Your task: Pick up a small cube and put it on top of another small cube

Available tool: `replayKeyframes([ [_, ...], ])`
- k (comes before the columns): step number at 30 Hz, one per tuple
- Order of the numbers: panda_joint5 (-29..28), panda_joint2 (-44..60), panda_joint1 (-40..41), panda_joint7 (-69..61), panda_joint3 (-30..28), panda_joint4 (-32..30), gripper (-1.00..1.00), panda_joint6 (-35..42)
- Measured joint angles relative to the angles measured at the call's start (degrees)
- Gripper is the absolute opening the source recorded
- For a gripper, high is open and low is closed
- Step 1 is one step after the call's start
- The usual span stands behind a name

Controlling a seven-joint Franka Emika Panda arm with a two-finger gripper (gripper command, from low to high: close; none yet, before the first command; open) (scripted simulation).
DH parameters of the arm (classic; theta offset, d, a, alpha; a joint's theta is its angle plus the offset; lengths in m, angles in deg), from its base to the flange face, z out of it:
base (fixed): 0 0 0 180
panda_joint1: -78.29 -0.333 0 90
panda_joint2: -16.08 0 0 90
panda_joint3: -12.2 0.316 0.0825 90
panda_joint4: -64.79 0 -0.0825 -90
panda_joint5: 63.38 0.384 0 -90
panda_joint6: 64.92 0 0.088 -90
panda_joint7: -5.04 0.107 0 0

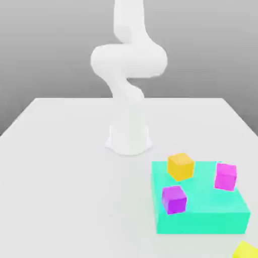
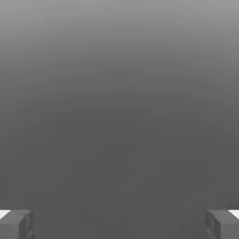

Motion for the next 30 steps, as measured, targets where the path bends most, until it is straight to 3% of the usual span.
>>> replayKeyframes([
  [16,0.07,33.57,-7.8,-9.65,4.6,4.51,0.0,-7.64],
  [30,-6.02,62.9,-15.31,-13.77,7.79,8.47,0.0,-14.11],
])
